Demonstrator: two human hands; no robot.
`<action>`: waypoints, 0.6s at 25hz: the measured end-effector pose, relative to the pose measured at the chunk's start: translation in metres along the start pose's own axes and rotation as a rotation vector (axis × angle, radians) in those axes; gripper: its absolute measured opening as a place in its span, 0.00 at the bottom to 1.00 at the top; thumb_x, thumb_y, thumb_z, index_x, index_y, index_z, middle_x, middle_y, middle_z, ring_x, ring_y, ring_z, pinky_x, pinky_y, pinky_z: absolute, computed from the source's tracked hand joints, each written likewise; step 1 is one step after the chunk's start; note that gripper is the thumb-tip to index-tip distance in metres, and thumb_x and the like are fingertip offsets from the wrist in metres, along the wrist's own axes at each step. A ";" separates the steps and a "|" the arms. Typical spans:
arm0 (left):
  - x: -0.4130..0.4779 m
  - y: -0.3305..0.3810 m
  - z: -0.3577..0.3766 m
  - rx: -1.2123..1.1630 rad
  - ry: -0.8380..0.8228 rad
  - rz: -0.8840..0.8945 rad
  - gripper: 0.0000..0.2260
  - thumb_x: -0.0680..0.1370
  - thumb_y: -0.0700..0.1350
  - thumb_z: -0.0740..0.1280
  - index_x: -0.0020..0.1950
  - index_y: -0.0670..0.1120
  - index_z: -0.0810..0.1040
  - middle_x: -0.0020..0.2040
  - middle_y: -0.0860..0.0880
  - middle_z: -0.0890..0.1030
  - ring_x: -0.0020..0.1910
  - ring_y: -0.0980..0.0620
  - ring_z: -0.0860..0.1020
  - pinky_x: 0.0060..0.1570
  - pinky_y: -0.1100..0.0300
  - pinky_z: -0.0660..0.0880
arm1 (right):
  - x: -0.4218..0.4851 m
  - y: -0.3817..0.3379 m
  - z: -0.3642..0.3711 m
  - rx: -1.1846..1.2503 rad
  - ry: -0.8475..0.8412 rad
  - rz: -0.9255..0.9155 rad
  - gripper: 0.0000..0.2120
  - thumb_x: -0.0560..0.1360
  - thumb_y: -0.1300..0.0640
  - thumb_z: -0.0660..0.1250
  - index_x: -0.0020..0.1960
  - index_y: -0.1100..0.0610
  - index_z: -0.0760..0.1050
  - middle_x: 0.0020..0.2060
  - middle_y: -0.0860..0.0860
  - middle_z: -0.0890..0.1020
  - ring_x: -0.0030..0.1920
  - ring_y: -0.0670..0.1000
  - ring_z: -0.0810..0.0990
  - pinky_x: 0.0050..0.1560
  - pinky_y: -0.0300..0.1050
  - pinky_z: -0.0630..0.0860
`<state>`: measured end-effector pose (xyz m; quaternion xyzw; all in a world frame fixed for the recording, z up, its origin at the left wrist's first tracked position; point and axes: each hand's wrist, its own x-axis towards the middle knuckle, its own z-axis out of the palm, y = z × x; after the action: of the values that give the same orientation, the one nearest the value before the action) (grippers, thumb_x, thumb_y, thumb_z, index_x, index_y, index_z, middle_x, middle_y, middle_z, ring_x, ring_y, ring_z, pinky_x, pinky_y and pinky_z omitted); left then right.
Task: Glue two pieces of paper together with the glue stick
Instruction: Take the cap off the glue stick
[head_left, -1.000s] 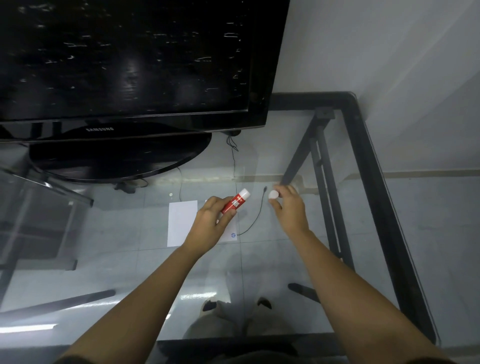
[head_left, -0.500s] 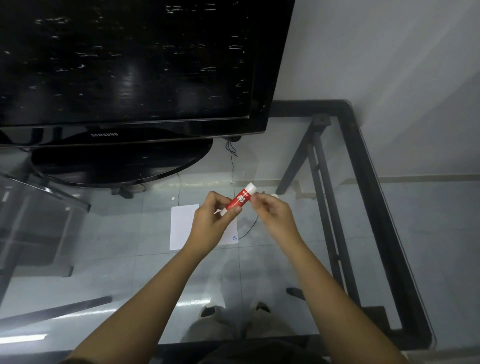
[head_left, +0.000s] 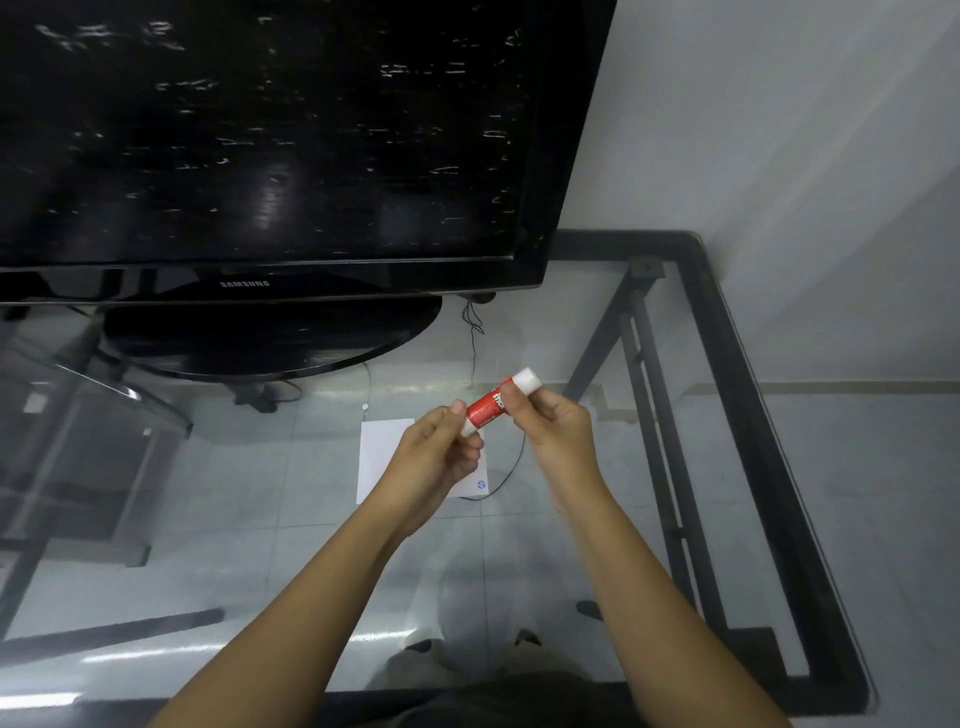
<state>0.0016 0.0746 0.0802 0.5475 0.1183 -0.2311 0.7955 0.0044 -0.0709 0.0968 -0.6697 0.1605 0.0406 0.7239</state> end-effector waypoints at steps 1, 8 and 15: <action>-0.003 0.003 0.001 -0.013 0.004 0.029 0.12 0.73 0.55 0.64 0.41 0.46 0.76 0.31 0.51 0.79 0.33 0.54 0.74 0.38 0.65 0.76 | -0.003 -0.002 0.003 0.003 0.022 0.000 0.12 0.69 0.45 0.71 0.40 0.54 0.82 0.39 0.60 0.83 0.38 0.51 0.79 0.45 0.37 0.72; -0.021 -0.006 -0.004 0.897 0.337 0.803 0.07 0.75 0.43 0.67 0.50 0.42 0.76 0.46 0.57 0.73 0.46 0.67 0.71 0.47 0.67 0.71 | -0.016 -0.010 0.017 0.064 0.009 0.050 0.14 0.67 0.41 0.70 0.37 0.52 0.83 0.36 0.53 0.82 0.41 0.47 0.79 0.50 0.43 0.76; -0.026 -0.001 -0.002 0.241 0.074 0.375 0.10 0.74 0.54 0.66 0.47 0.49 0.75 0.39 0.55 0.81 0.39 0.55 0.77 0.43 0.58 0.74 | -0.022 -0.017 0.017 -0.006 0.050 -0.023 0.15 0.67 0.41 0.71 0.39 0.54 0.82 0.43 0.64 0.82 0.46 0.60 0.82 0.54 0.52 0.77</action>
<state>-0.0211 0.0829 0.0902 0.6593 0.0149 -0.0715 0.7484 -0.0088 -0.0524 0.1198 -0.6747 0.1706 0.0160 0.7180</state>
